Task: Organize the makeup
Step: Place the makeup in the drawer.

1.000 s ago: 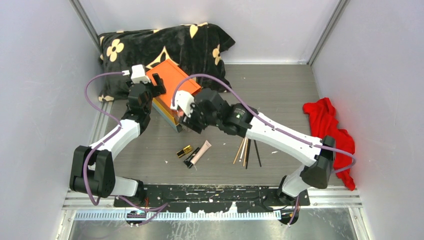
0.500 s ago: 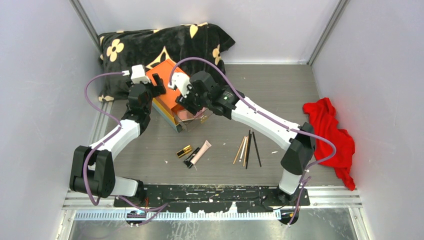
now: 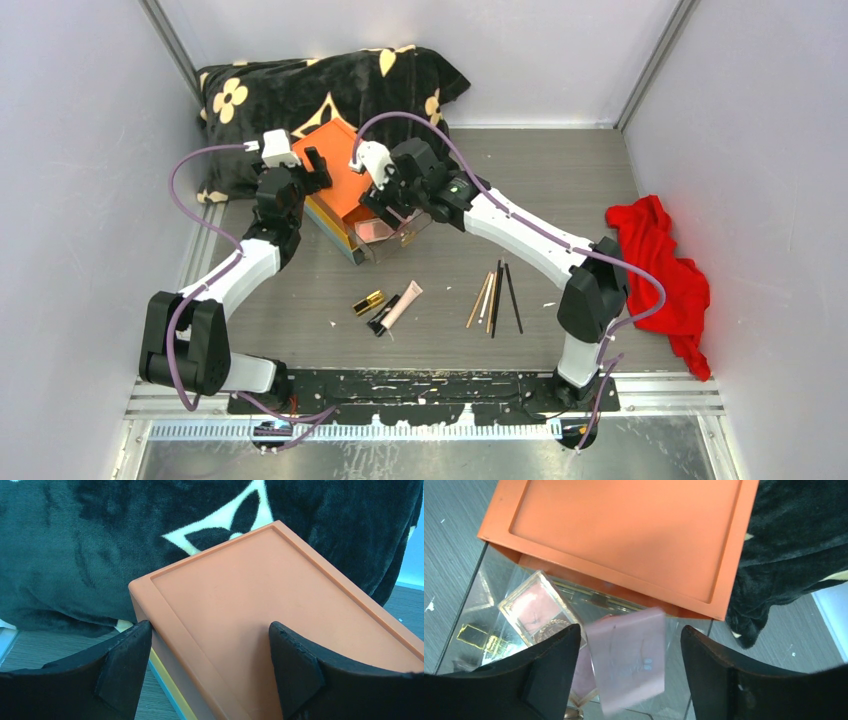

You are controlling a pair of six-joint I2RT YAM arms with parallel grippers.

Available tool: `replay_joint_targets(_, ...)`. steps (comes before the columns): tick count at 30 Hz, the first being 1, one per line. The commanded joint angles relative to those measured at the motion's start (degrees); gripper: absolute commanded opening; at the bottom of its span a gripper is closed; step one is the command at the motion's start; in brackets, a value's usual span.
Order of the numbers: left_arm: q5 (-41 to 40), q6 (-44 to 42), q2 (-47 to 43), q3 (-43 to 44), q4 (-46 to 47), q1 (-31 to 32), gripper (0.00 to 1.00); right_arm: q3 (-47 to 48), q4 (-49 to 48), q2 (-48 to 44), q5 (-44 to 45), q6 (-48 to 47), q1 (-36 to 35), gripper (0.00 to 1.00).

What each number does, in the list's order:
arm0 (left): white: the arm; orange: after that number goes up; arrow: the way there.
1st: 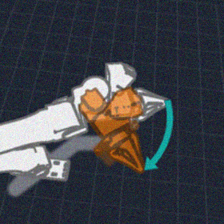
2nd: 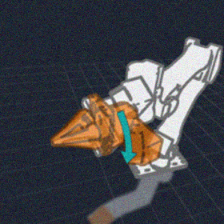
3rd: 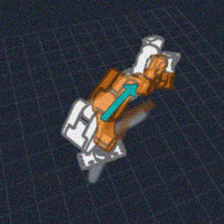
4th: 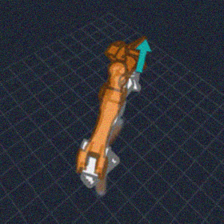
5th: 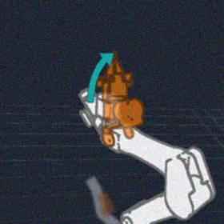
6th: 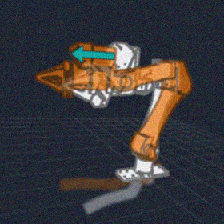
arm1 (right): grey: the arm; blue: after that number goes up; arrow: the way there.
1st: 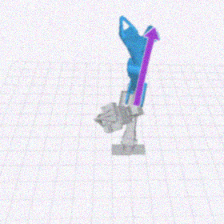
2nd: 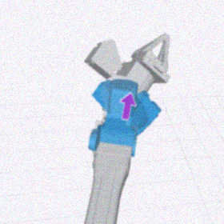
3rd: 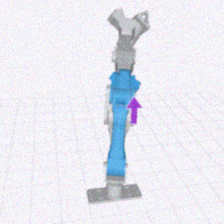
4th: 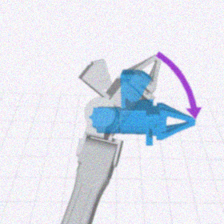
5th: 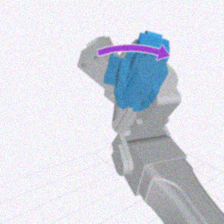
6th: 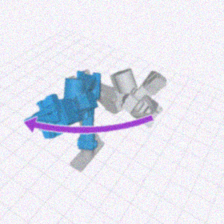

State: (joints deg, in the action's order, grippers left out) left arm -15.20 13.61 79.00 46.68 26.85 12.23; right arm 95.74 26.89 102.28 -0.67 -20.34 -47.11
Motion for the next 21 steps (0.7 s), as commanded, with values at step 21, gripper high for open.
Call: replay_joint_targets(21,7.37,-2.64,3.94,-3.61,-16.57,1.34,0.82,-10.96,-9.73,-18.29,4.43,3.81,0.33,0.79)
